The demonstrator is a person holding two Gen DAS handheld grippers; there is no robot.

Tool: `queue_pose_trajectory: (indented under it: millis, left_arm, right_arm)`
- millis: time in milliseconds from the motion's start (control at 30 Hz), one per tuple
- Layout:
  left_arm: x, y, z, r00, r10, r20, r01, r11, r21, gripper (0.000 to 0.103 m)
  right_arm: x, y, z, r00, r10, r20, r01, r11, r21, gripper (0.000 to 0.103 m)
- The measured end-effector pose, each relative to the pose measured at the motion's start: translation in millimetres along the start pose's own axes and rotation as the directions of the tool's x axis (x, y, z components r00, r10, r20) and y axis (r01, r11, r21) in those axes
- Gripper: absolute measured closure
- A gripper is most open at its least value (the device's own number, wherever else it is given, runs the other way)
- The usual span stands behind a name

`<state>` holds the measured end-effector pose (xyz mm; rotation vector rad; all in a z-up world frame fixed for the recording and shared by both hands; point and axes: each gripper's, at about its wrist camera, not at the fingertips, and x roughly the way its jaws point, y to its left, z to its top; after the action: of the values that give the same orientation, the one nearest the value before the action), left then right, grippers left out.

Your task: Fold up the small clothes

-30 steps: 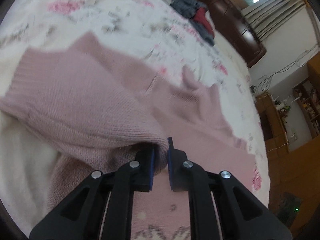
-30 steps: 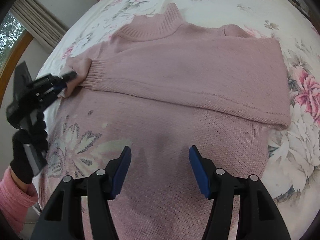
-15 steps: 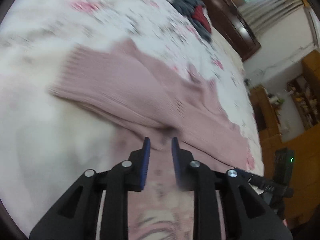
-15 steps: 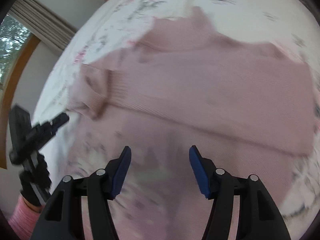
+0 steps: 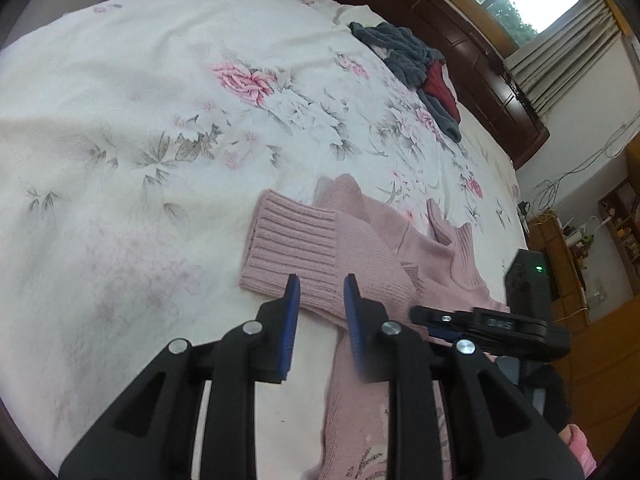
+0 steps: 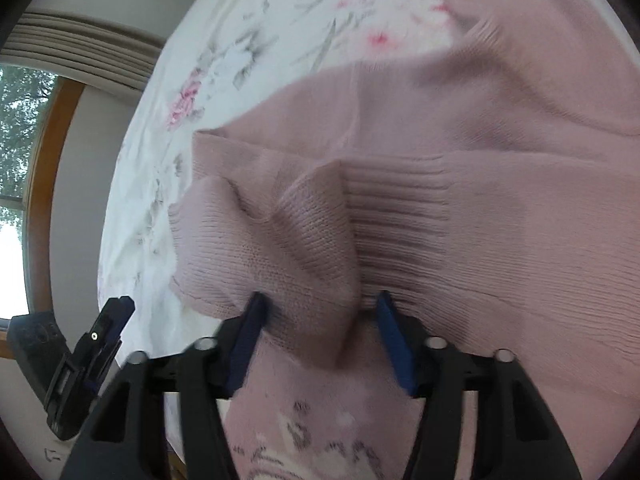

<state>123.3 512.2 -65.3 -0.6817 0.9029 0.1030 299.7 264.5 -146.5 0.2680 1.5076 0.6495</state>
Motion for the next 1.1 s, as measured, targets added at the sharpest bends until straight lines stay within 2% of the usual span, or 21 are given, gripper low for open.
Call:
queue_pose_trajectory:
  millis: [33,100,200,267,367,433,500,633,733,800,900,1000,1033,1100]
  left_arm:
    - [1.4,1.0,-0.1,1.0,-0.003,-0.004,0.003,1.0,-0.005,0.081]
    - [3.5,2.5,-1.1,1.0,-0.006,-0.008,0.006,1.0,-0.011,0.081]
    - [4.9,-0.4,-3.8,1.0,-0.014,-0.014,0.014,1.0,-0.009,0.081]
    - [7.0,-4.8,-5.5,1.0,-0.02,-0.019,0.02,1.0,0.001,0.081]
    - [10.6,-16.6,-8.4,0.999,-0.029,-0.026,0.03,0.999,0.026,0.08]
    - [14.2,-26.4,-10.9,0.999,-0.04,-0.032,0.042,0.998,0.04,0.076]
    - [17.8,-32.9,-13.5,0.998,-0.045,-0.039,0.047,0.998,0.052,0.076]
    - [29.6,-45.3,-21.2,0.997,-0.05,-0.066,0.055,0.996,0.067,0.076]
    - [35.0,-48.5,-25.2,0.995,-0.051,-0.083,0.057,0.996,0.068,0.076]
    - [36.8,-49.6,-27.1,0.995,-0.045,-0.089,0.052,0.995,0.082,0.076]
    - [35.2,-49.1,-27.2,0.995,-0.036,-0.089,0.045,0.995,0.095,0.076]
    - [30.9,-47.4,-26.0,0.996,0.009,-0.086,0.002,0.992,0.123,0.076]
    - [28.9,-46.8,-25.2,0.996,0.034,-0.082,-0.022,0.99,0.138,0.074]
    - [25.5,-45.7,-22.7,0.995,0.067,-0.073,-0.055,0.987,0.154,0.072]
  right_arm:
    - [2.8,0.7,-0.5,1.0,-0.001,-0.006,0.001,1.0,-0.003,0.064]
    - [1.1,5.3,-1.6,1.0,0.0,0.003,0.0,1.0,-0.031,0.083]
    - [-20.5,7.6,-3.9,0.999,0.032,0.036,-0.03,0.998,-0.06,0.086]
    - [-40.1,7.6,-5.5,0.997,0.015,0.073,-0.009,0.996,-0.086,0.086]
    - [-76.9,1.7,-11.9,0.989,-0.037,0.142,0.056,0.99,-0.133,0.086]
    - [-95.3,-9.3,-16.7,0.98,-0.085,0.181,0.112,0.984,-0.14,0.086]
    - [-103.4,-23.8,-17.5,0.971,-0.134,0.199,0.162,0.978,-0.133,0.086]
    - [-91.3,-65.6,-19.1,0.969,-0.196,0.151,0.208,0.975,-0.072,0.086]
    - [-74.3,-80.1,-17.4,0.969,-0.211,0.13,0.218,0.975,-0.041,0.085]
    - [-71.3,-84.9,-16.8,0.968,-0.211,0.133,0.216,0.976,-0.031,0.079]
    - [-78.6,-78.9,-18.4,0.95,-0.271,0.152,0.281,0.959,-0.045,0.066]
    - [-96.0,-57.8,-25.3,0.904,-0.36,0.229,0.382,0.922,-0.061,0.065]
    - [-99.7,-50.6,-27.5,0.899,-0.364,0.243,0.39,0.919,-0.067,0.065]
    - [-98.1,-26.9,-31.4,0.925,-0.301,0.233,0.333,0.936,-0.111,0.065]
